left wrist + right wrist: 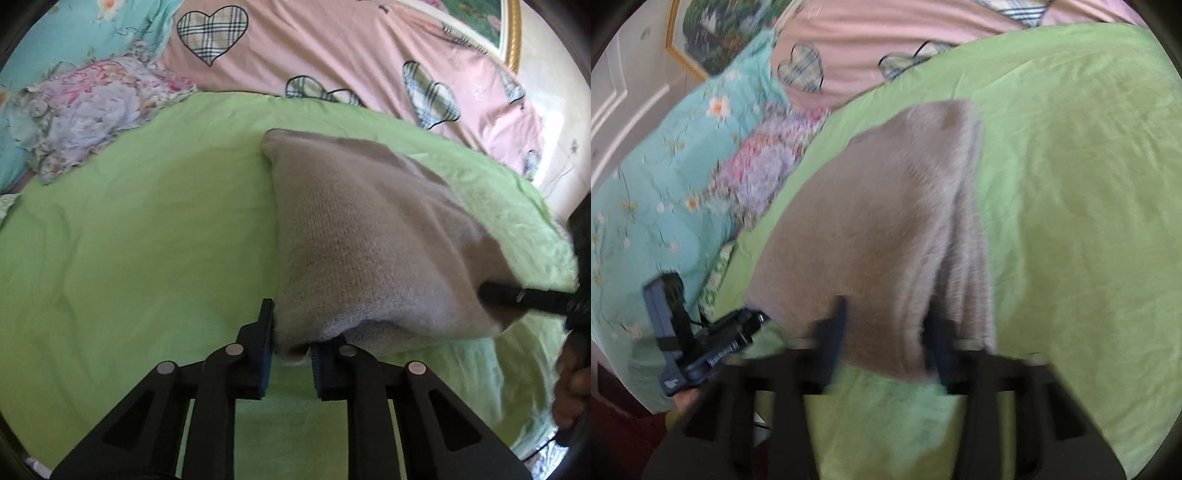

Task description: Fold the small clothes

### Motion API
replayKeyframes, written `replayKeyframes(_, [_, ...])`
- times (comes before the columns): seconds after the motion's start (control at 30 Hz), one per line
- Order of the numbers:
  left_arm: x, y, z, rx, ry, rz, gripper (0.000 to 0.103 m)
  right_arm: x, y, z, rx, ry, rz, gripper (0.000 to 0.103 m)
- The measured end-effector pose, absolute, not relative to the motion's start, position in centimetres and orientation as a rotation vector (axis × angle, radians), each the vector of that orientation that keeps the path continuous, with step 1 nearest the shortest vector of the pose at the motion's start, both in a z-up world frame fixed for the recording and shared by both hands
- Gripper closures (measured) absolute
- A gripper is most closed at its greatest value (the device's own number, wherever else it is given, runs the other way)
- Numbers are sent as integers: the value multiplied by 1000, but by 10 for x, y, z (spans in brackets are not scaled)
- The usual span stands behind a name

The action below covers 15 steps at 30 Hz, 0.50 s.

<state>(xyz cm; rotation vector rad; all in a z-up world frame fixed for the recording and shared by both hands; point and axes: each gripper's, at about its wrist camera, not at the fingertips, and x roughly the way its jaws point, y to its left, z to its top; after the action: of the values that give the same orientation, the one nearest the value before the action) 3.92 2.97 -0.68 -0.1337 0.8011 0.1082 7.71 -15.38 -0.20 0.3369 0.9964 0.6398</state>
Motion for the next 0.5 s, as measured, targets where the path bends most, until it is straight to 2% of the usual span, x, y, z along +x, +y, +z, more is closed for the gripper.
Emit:
replayKeyframes(0.1, [38, 26, -4, -105, 812, 149, 89, 77, -161, 41, 352, 879, 681, 98])
replayKeyframes(0.2, [38, 25, -6, -93, 830, 168, 89, 71, -173, 77, 247, 796, 647, 98])
replayKeyframes(0.3, [41, 20, -11, -81, 857, 171, 89, 81, -179, 48, 126, 880, 545, 98])
replayKeyframes(0.37, [40, 25, -14, -111, 880, 163, 90, 88, -183, 12, 131, 967, 519, 98])
replayKeyframes(0.5, [39, 39, -19, -185, 909, 132, 89, 89, -186, -14, 180, 1015, 503, 98])
